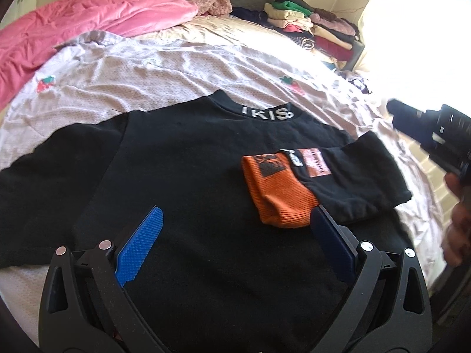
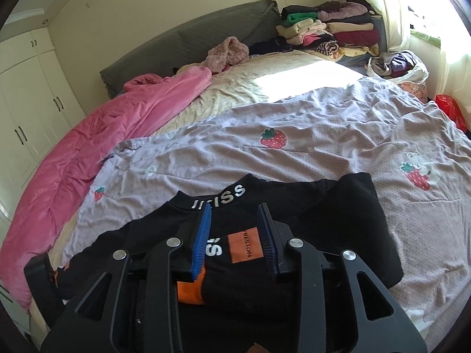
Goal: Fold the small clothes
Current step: 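Carry the sleeve across the shirt body and open the right tool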
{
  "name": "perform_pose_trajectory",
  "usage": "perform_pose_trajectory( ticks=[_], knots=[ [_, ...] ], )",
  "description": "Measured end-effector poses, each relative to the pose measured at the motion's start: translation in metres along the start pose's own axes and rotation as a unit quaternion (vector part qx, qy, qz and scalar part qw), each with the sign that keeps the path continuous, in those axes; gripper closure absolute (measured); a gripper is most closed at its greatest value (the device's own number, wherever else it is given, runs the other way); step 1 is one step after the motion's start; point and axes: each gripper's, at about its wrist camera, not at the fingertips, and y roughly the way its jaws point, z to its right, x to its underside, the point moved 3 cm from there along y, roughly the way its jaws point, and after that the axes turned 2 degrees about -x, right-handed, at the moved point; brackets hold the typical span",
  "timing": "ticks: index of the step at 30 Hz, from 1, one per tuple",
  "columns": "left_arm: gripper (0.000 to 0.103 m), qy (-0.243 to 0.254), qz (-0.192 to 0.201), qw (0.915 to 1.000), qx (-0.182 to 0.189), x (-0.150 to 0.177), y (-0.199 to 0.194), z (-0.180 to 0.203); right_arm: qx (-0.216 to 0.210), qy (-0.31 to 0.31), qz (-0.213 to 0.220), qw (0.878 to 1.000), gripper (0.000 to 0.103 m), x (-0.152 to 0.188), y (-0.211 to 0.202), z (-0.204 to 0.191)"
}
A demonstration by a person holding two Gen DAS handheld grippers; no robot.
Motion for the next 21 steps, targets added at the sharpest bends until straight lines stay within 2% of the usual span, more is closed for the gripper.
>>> perform_pose_trajectory(
  ticks=[3,7,9,11,14,15,18,20,21],
  knots=[
    [0.009,-0.009,-0.009,0.9998,0.013,0.0,0.003,0.004,0.012,-0.011,-0.003,1.0,0.059,0.005,-0.005,0.011],
    [0.009,-0.02,-0.033,0.9988,0.032,0.0,0.011,0.019,0.021,-0.001,-0.006,1.0,0.058,0.011,-0.012,0.037],
    [0.011,-0.023,-0.049,0.9981,0.028,0.0,0.02,0.027,0.021,0.009,-0.008,1.0,0.057,0.012,-0.017,0.049],
    [0.024,-0.043,-0.068,0.9964,0.027,-0.001,0.031,0.032,0.021,0.015,-0.005,1.0,0.057,0.011,-0.023,0.058],
    [0.038,-0.075,-0.093,0.9927,0.018,-0.005,0.05,0.04,0.022,0.022,0.004,1.0,0.057,0.007,-0.033,0.072],
    [0.039,-0.083,-0.096,0.9917,0.019,-0.006,0.055,0.042,0.023,0.024,0.006,0.999,0.057,0.007,-0.036,0.075],
    [0.042,-0.106,-0.083,0.9907,0.021,-0.004,0.065,0.041,0.028,0.027,0.007,0.999,0.057,0.007,-0.041,0.088],
    [0.057,-0.101,-0.064,0.9926,0.022,0.0,0.064,0.038,0.039,0.022,0.008,0.999,0.057,0.009,-0.042,0.094],
    [0.06,-0.097,-0.056,0.9934,0.025,0.001,0.062,0.037,0.046,0.021,0.009,0.999,0.057,0.009,-0.042,0.096]
  ],
)
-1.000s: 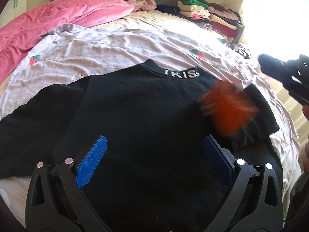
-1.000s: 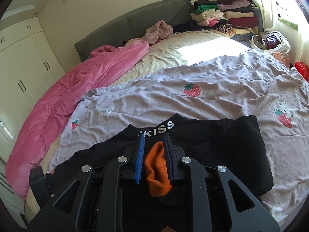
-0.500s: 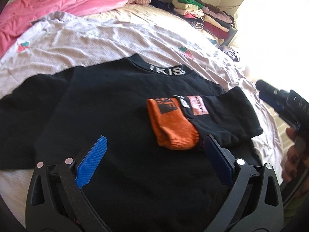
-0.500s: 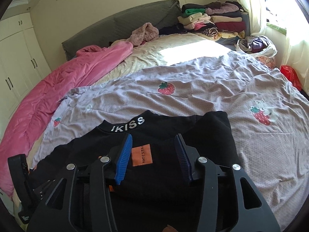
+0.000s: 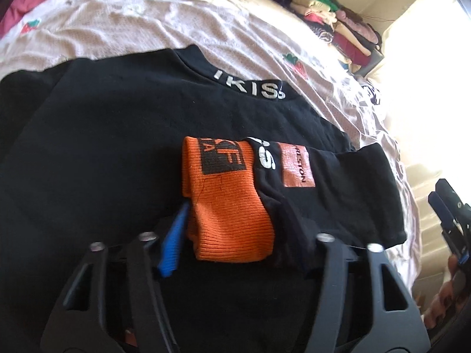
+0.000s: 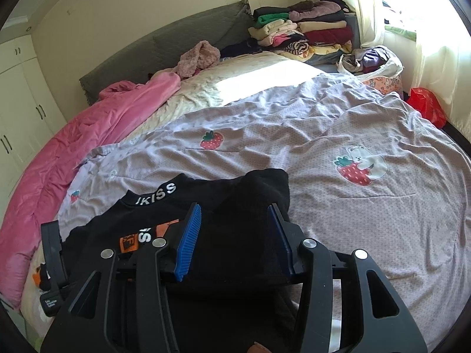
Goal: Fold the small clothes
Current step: 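Carry the sleeve across the shirt body and open the right tool, then grasp the folded orange cuff with the left tool, straighten it, release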
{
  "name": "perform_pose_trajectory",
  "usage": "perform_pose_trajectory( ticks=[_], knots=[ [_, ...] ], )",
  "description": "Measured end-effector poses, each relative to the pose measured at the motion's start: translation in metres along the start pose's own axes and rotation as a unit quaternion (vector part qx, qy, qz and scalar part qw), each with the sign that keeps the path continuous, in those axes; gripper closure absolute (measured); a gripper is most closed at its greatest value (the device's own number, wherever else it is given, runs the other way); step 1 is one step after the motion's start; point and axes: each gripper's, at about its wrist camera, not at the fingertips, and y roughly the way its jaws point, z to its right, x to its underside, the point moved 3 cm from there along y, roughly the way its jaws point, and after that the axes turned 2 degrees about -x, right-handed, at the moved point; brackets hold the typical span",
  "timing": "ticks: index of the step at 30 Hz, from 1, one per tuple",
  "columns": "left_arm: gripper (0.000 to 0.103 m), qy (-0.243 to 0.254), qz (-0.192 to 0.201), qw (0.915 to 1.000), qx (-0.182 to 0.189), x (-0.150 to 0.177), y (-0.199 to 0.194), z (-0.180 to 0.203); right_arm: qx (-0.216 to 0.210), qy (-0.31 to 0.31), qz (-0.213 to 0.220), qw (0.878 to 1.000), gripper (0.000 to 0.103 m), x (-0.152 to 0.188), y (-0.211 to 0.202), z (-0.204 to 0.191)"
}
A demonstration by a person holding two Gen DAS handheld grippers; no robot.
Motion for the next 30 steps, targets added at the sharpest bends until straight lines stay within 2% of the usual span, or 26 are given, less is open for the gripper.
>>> perform_pose_trajectory(
  ticks=[4,6,10,12,13,21,30],
  knots=[
    [0.1,0.009,0.024,0.9994,0.021,-0.004,-0.011,-0.006,0.02,0.008,-0.001,1.0,0.057,0.004,0.009,0.006],
    [0.101,0.01,0.026,0.9989,0.037,-0.008,-0.018,-0.009,0.02,0.006,-0.005,1.0,0.057,0.006,0.014,0.002],
    [0.101,0.032,0.05,0.9975,0.038,-0.016,-0.035,-0.005,0.021,-0.004,-0.008,1.0,0.057,0.009,0.02,-0.01],
    [0.101,0.019,0.051,0.9967,0.061,-0.019,-0.042,-0.008,0.02,-0.007,-0.009,1.0,0.057,0.009,0.022,-0.015],
    [0.101,0.018,0.053,0.9966,0.061,-0.021,-0.043,-0.009,0.02,-0.009,-0.009,1.0,0.057,0.009,0.022,-0.017],
    [0.101,0.037,0.11,0.9931,0.013,-0.033,-0.082,-0.024,0.013,-0.016,-0.005,1.0,0.057,0.009,0.016,-0.025],
    [0.101,0.031,0.112,0.9932,-0.013,-0.033,-0.095,-0.056,0.017,-0.016,-0.008,1.0,0.057,0.017,0.014,-0.032]
  ],
)
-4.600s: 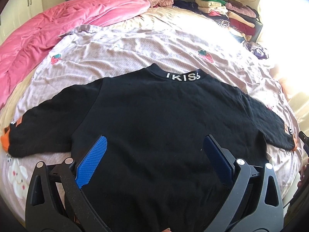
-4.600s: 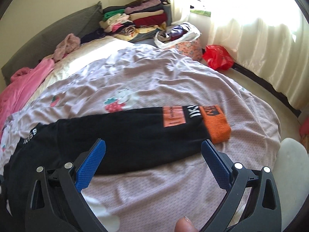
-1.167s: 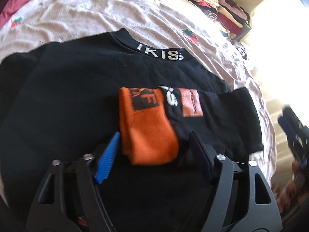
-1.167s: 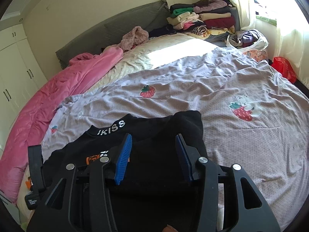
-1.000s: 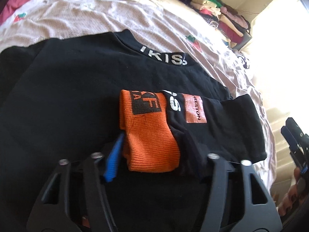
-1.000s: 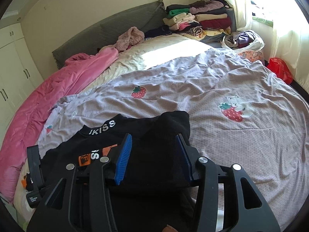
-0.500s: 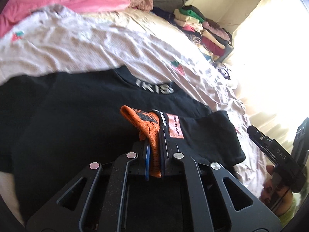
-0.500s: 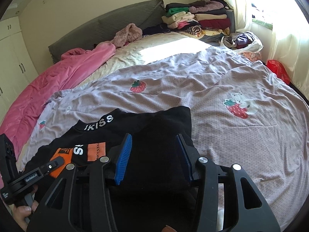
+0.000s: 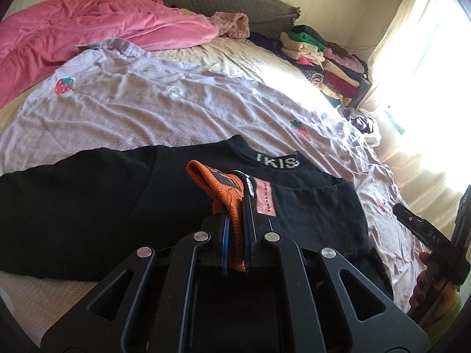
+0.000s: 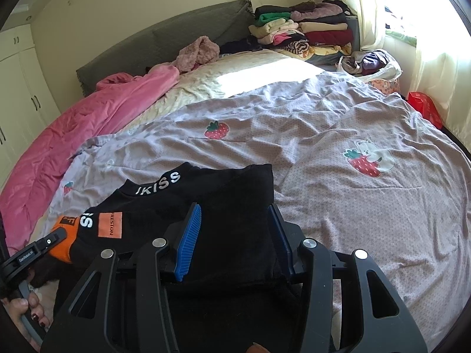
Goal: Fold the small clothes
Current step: 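Grasp the folded orange cuff with the left tool, straighten it, release, then move the left tool to the other sleeve's orange cuff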
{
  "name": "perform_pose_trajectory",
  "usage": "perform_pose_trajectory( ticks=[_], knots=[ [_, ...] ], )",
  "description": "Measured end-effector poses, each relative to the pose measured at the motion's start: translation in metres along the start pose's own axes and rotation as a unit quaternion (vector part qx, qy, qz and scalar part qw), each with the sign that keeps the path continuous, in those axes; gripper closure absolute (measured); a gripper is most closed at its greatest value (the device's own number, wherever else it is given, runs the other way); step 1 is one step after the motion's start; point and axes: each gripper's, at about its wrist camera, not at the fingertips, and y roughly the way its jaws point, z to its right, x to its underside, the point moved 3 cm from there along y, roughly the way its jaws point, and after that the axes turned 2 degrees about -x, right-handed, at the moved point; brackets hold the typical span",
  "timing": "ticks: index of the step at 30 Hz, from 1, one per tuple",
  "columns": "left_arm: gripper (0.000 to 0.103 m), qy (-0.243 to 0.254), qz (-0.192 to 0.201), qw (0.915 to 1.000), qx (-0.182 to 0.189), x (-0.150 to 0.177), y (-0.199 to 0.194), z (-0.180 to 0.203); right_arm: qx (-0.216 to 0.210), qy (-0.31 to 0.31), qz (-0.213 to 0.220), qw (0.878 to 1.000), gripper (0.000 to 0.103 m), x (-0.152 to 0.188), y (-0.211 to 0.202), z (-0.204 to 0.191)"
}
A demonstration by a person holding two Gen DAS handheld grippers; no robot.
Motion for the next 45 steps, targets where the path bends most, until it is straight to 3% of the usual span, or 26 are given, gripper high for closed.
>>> perform_pose_trajectory(
  ticks=[6,13,16,21,22,23,25,26,29,32,33,38,41,45],
  knots=[
    [0.096,0.0,-0.031,0.9985,-0.044,0.006,0.013,-0.023,-0.002,-0.012,-0.018,1.0,0.057,0.009,0.01,-0.014],
    [0.086,-0.023,0.006,0.997,-0.074,-0.007,-0.012,-0.051,-0.02,-0.035,-0.034,0.999,0.057,0.019,0.02,-0.035],
    [0.081,-0.009,-0.001,0.9987,-0.051,-0.005,-0.012,-0.036,-0.028,-0.045,-0.038,0.998,0.057,0.022,0.024,-0.043],
    [0.075,0.046,-0.045,0.9979,-0.01,0.013,0.013,0.007,-0.041,-0.053,-0.05,0.997,0.057,0.027,0.033,-0.052],
    [0.067,0.05,-0.06,0.9969,-0.008,0.017,0.02,0.01,-0.043,-0.053,-0.053,0.996,0.057,0.028,0.035,-0.053],
    [0.06,0.054,-0.089,0.9945,-0.014,0.026,0.033,0.009,-0.044,-0.053,-0.058,0.996,0.057,0.03,0.038,-0.053],
    [0.06,0.049,-0.123,0.9903,-0.044,0.038,0.054,-0.001,-0.043,-0.054,-0.067,0.995,0.057,0.033,0.042,-0.052],
    [0.06,0.046,-0.126,0.9901,-0.041,0.04,0.058,-0.004,-0.044,-0.054,-0.075,0.995,0.057,0.036,0.046,-0.051],
    [0.059,0.037,-0.125,0.991,-0.031,0.039,0.055,-0.008,-0.026,-0.056,-0.101,0.993,0.049,0.044,0.058,-0.044],
    [0.059,0.039,-0.124,0.9911,-0.03,0.04,0.054,-0.009,0.007,-0.042,-0.14,0.989,0.048,0.055,0.075,-0.027],
    [0.059,0.04,-0.124,0.991,-0.03,0.041,0.054,-0.008,-0.002,-0.031,-0.142,0.989,0.048,0.057,0.077,-0.022],
    [0.055,0.047,-0.122,0.9907,-0.038,0.04,0.048,-0.005,-0.008,-0.024,-0.138,0.99,0.048,0.057,0.074,-0.021],
    [0.044,0.06,-0.116,0.9899,-0.055,0.037,0.045,-0.003,-0.02,-0.016,-0.13,0.991,0.033,0.055,0.065,-0.023],
    [0.037,0.053,-0.11,0.9913,-0.05,0.033,0.038,-0.005,-0.024,-0.028,-0.113,0.993,0.028,0.051,0.053,-0.03]
  ],
)
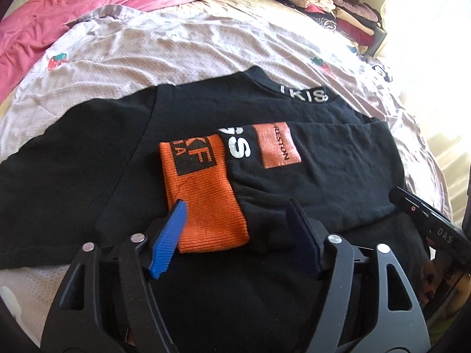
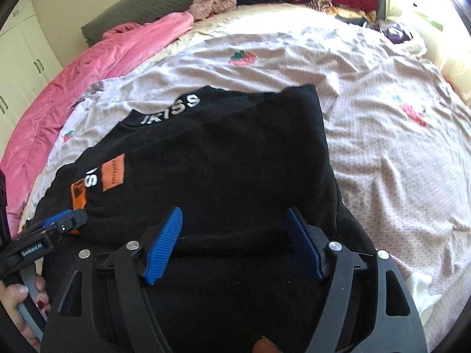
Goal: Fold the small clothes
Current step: 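Move the left tool to the other sleeve's orange cuff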
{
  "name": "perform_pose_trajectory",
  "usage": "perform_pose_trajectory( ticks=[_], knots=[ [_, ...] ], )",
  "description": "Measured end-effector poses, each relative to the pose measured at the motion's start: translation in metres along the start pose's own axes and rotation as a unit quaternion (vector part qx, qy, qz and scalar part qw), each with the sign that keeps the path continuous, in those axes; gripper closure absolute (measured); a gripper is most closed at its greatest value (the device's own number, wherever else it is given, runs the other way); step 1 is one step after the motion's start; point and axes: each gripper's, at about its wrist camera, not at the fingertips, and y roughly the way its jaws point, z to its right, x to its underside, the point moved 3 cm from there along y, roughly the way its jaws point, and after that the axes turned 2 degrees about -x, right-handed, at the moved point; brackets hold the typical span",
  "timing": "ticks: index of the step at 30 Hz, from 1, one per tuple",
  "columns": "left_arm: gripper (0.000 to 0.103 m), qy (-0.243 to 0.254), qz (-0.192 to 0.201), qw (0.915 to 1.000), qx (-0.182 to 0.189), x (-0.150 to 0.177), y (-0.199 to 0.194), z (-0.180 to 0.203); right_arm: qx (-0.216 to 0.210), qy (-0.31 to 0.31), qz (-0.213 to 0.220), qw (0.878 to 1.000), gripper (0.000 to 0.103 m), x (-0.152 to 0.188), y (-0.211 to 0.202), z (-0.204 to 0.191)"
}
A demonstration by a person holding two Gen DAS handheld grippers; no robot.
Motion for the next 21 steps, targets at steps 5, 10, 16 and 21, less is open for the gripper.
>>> perform_pose_trajectory(
  ticks=[5,10,16,21],
  knots=[
    [0.016,-0.012,0.025,0.9991,-0.032,-0.006,-0.015,-0.009,-0.019,-0.015,0.022,0.999,0.017,-0.004,-0.016,-0.013],
    [0.01,-0.031,0.037,0.9974,-0.054,-0.009,-0.029,-0.023,-0.023,-0.031,0.035,0.999,0.008,-0.006,-0.027,-0.028],
    [0.009,-0.057,0.06,0.9938,-0.075,-0.009,-0.053,-0.049,-0.033,-0.038,0.047,0.998,0.005,-0.01,-0.037,-0.045],
    [0.009,-0.067,0.088,0.989,-0.098,-0.005,-0.074,-0.067,-0.049,-0.05,0.05,0.996,0.005,-0.008,-0.041,-0.066]
  ],
)
